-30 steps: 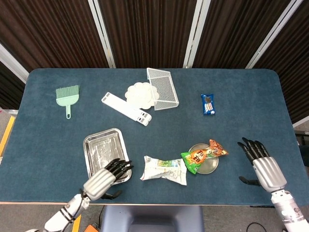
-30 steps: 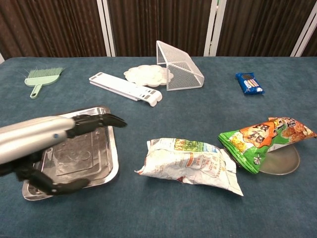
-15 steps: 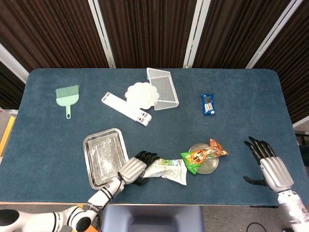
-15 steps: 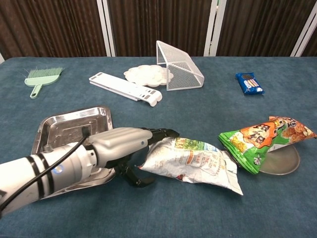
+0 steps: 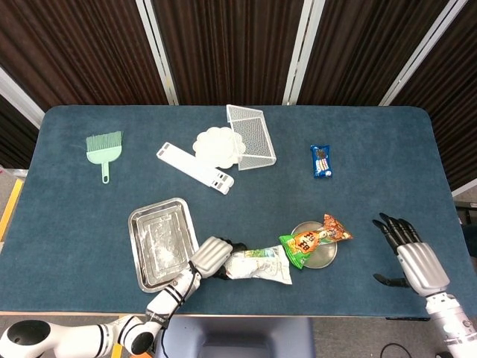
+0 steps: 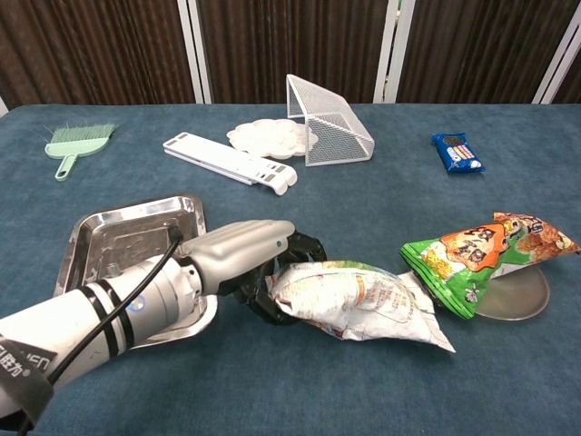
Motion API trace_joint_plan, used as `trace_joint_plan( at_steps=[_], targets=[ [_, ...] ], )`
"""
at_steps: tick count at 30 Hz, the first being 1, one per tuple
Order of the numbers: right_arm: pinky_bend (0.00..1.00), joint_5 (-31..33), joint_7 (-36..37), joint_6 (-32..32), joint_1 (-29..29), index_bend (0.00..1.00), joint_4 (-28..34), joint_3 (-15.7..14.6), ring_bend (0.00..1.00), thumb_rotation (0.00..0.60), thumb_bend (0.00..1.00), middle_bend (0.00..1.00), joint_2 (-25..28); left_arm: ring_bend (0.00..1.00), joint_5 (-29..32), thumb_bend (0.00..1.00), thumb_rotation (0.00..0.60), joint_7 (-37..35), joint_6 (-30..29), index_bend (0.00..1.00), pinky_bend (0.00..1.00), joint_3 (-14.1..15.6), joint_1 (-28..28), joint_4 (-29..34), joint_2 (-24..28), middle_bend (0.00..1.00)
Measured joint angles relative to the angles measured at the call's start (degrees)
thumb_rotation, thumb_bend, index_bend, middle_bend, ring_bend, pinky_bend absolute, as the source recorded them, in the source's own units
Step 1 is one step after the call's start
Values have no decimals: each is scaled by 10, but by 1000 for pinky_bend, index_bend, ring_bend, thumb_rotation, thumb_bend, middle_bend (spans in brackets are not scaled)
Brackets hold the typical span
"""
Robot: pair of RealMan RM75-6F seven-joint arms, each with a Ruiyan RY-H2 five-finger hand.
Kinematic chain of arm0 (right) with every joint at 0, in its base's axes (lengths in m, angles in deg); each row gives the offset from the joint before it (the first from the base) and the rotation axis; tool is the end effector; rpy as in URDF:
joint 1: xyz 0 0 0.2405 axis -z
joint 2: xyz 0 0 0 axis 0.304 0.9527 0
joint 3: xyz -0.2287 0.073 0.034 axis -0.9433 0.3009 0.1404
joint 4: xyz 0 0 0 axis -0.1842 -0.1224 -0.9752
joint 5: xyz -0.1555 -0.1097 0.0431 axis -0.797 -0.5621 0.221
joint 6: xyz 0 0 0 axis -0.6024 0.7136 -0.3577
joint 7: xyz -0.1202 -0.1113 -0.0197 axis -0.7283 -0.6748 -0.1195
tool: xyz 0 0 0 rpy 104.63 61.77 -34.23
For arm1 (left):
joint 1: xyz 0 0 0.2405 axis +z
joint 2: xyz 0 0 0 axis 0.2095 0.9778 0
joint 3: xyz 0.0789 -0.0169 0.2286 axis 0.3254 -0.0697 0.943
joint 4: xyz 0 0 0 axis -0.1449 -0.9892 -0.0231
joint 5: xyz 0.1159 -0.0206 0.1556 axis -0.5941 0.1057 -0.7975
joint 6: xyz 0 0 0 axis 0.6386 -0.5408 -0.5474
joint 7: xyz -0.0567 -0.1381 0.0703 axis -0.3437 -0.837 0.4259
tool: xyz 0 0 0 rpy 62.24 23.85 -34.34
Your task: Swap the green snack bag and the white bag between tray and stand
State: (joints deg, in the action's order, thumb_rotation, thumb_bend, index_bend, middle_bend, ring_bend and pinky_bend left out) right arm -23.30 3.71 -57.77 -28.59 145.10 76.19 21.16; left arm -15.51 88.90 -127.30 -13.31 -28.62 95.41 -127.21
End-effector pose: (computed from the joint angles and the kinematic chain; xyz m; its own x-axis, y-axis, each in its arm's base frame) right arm -0.2803 -0.2028 0.1443 0.3122 -0.2041 0.9278 -0.9459 -0.1574 0.2837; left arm -0.0674 0.2815 -0.1124 0.2924 0.4396 0.8492 0.8451 -0.5344 -0.0144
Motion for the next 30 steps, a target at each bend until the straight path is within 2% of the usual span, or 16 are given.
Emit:
trace_joint_plan(
  at_steps=[7, 9, 13, 22, 26, 30],
  targets=[
    [0, 0, -2, 6, 1, 0, 0, 3, 0, 600, 119, 0, -1, 714, -27, 427, 600, -48, -32, 691, 705, 11, 0, -30, -17, 861],
    [0, 1, -4, 9, 1, 0, 0, 4, 0, 600, 119, 0, -1, 731, -32, 463, 600, -55, -42, 711, 719, 12, 1, -32, -17, 879],
    [0, 4, -8, 12, 1, 0, 0, 6, 0, 600, 118, 0, -2, 733, -42, 473, 600, -71, -63, 710, 724, 12, 5, -22, -7, 881],
    [0, 0, -19, 27, -1, 0, 2, 4, 0, 600, 118, 0, -5, 733, -65, 474, 600, -73, -123, 705, 729, 8, 27, 44, 87, 879],
    [0, 0, -29, 29, -1, 0, 2, 4, 0, 600, 119, 0, -7, 731, -66, 474, 600, -71, -168, 702, 726, 21, 67, 52, 151, 876],
    [0, 2, -44, 32, 0, 0, 5, 5, 0, 600, 119, 0, -12, 726, -60, 474, 600, -89, -204, 697, 723, 40, 112, 36, 188, 871]
  ],
)
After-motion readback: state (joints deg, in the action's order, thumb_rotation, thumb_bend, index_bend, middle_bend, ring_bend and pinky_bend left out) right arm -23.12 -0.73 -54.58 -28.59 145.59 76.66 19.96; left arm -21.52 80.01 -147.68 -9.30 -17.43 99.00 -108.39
